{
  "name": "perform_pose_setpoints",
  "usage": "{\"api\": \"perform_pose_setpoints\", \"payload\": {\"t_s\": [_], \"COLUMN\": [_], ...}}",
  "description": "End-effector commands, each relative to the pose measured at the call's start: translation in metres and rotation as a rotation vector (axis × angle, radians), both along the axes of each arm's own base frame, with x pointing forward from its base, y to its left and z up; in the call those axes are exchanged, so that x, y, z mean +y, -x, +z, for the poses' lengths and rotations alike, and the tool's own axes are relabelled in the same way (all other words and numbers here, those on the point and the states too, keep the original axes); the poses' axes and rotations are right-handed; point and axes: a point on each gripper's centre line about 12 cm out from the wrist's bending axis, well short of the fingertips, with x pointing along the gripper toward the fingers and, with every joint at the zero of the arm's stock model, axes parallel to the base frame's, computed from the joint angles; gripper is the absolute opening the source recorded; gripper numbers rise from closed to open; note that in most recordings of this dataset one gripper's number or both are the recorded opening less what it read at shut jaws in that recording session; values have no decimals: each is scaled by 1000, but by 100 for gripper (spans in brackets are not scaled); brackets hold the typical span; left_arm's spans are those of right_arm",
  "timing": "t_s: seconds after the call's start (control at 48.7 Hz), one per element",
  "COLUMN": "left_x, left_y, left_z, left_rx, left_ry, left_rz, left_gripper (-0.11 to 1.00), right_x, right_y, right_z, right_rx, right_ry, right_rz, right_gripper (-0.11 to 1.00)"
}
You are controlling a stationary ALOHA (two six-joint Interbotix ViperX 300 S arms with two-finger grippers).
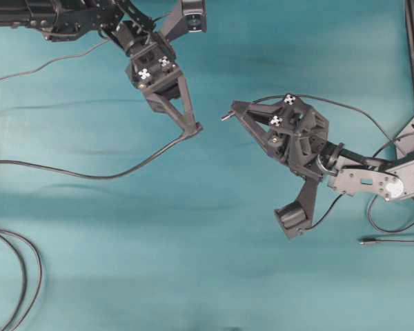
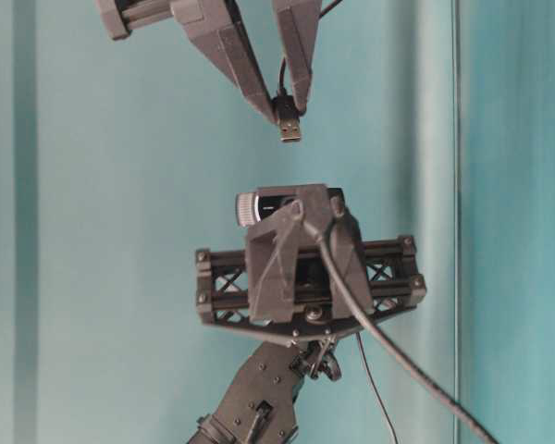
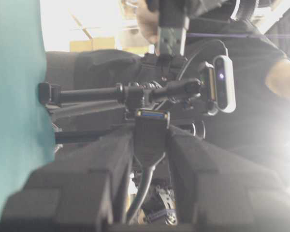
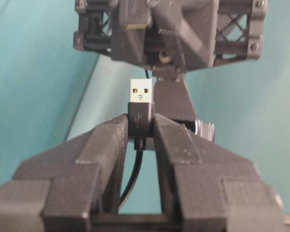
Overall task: Insert the USB using both arms.
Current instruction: 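Lift both cable ends and bring them together above the table, then push the right gripper's USB plug into the left gripper's socket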
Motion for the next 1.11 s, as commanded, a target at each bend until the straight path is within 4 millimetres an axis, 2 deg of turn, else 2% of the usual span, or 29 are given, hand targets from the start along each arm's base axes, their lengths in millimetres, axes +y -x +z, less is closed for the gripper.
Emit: {"api": "perform_pose_setpoints", "payload": {"t_s": [0.0,0.349,0.636,1.088], "left_x": [1,1,-12,-11], "left_y": [-3,-11,-15,-17], "left_z": [6,11,11,10], "left_rx": [7,-7,-9,-10], "left_ry": [-35,-71,-76,-91], "left_rz": [6,21,-5,12], "left_gripper": [28,28,28,28], "right_x": [3,7,6,7], "right_y": [-5,-7,-8,-14], "right_z": [10,5,0,-5], "right_rx": [-28,-9,-14,-1], "right_ry": [-9,-45,-81,-79], "right_rz": [17,43,24,20], "right_gripper": [20,20,20,20]}}
